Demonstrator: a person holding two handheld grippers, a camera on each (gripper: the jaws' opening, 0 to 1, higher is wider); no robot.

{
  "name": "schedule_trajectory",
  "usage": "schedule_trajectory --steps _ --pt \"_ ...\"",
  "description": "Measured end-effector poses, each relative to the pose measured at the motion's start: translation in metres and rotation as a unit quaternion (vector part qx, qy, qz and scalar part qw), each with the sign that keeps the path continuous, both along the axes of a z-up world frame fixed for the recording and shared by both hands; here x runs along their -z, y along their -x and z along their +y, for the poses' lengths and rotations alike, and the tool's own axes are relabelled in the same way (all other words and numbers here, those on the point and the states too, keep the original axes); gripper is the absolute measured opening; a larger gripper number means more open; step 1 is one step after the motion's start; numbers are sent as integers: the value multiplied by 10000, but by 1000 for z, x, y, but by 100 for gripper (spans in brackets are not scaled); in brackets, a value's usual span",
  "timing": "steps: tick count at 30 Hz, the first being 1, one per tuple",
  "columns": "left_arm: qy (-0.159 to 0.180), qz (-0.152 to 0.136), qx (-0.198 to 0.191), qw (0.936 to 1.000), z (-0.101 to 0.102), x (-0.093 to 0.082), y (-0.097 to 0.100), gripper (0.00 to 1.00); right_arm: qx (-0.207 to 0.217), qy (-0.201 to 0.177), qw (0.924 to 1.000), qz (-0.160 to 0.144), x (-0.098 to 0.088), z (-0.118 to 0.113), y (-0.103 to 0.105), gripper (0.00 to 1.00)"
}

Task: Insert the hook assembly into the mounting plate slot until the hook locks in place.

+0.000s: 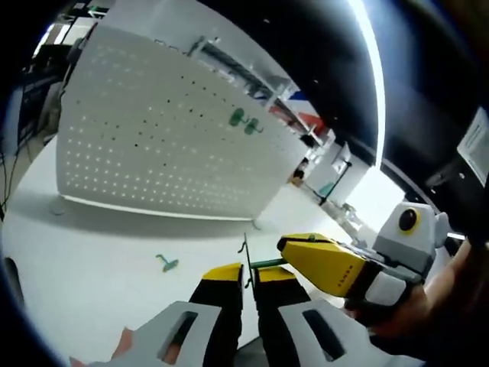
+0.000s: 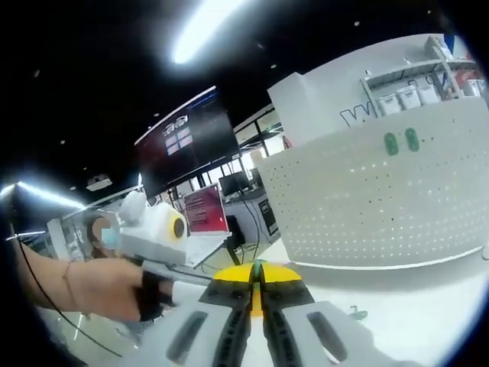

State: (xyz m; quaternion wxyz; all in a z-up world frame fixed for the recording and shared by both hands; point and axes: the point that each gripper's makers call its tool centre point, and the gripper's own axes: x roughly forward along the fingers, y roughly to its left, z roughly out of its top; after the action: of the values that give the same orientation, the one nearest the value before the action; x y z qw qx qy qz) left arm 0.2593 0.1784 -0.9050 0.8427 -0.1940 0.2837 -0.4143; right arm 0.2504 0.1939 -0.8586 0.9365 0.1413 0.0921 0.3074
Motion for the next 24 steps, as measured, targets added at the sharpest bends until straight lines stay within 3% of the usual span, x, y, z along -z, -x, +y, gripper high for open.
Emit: schedule_trajectory --steps 11,24 --pt "321 163 -191 9992 4 -1 -1 2 -50 74 9999 -64 -1 2 2 0" --pt "43 28 -250 9997 5 -1 -3 1 -123 72 9999 34 0 2 0 1"
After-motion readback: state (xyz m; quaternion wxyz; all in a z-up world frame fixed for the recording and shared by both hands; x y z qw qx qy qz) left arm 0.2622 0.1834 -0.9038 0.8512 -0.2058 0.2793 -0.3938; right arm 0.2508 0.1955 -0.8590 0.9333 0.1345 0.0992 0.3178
